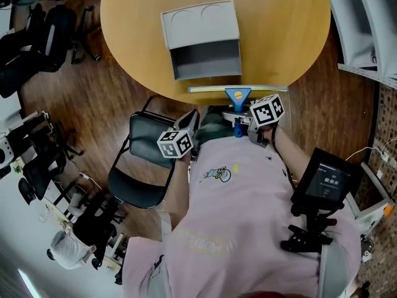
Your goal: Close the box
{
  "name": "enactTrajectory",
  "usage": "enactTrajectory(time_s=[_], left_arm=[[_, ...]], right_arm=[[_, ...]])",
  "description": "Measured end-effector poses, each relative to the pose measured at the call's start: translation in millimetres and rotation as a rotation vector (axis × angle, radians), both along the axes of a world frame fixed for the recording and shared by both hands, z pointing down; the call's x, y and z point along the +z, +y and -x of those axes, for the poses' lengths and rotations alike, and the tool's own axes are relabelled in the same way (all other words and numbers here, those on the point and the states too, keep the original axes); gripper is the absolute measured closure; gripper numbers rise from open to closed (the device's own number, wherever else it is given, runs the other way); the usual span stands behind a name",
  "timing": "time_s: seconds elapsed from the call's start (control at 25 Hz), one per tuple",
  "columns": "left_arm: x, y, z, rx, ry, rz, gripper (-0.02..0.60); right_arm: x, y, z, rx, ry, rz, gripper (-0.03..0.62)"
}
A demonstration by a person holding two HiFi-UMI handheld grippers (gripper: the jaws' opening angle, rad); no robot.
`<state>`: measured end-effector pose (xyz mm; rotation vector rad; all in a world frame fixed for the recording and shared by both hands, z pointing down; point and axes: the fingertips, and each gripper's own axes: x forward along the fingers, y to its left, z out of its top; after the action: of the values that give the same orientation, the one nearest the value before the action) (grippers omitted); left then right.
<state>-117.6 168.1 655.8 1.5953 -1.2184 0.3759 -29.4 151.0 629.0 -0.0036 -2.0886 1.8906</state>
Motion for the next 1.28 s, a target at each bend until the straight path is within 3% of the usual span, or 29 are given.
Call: enactTrajectory(time_s=[0.24, 0.32, 0.4, 0.52, 0.64, 0.76, 1.0, 1.12, 1.28], left_arm=[[38, 83, 24, -0.056, -0.051, 0.190, 0.578], [57, 109, 22, -0.111, 0.020, 0.268, 0.577], [64, 121, 28, -0.240, 0.118, 0.296, 0.578], [65, 133, 52, -0.339, 0.118, 0.308, 0.577], [76, 159, 68, -0.275, 0.030, 0.363, 0.578], [86, 189, 84, -0.259, 0.006, 0.439, 0.577], [101, 242, 76, -0.127, -0.021, 0.590, 0.577], [102, 252, 58, -0.092, -0.004, 0.621, 0.577], [102, 243, 40, -0.084, 0.015, 0.605, 0.577]], right_arm=[[-4, -13, 28, -0.017, -0.028, -0.018, 0.526], [1, -13, 28, -0.028, -0.024, -0.013, 0.526], [2, -13, 28, -0.039, -0.028, -0.017, 0.526], [-3, -15, 29, -0.037, -0.052, -0.015, 0.526], [-2, -13, 27, -0.054, -0.041, -0.027, 0.526], [-2, -15, 25, -0.060, -0.028, -0.050, 0.526], [-21, -97, 28, 0.117, -0.068, -0.124, 0.534], [-20, -127, 33, 0.103, -0.052, -0.155, 0.547], [-17, -124, 33, 0.032, -0.048, -0.169, 0.572]])
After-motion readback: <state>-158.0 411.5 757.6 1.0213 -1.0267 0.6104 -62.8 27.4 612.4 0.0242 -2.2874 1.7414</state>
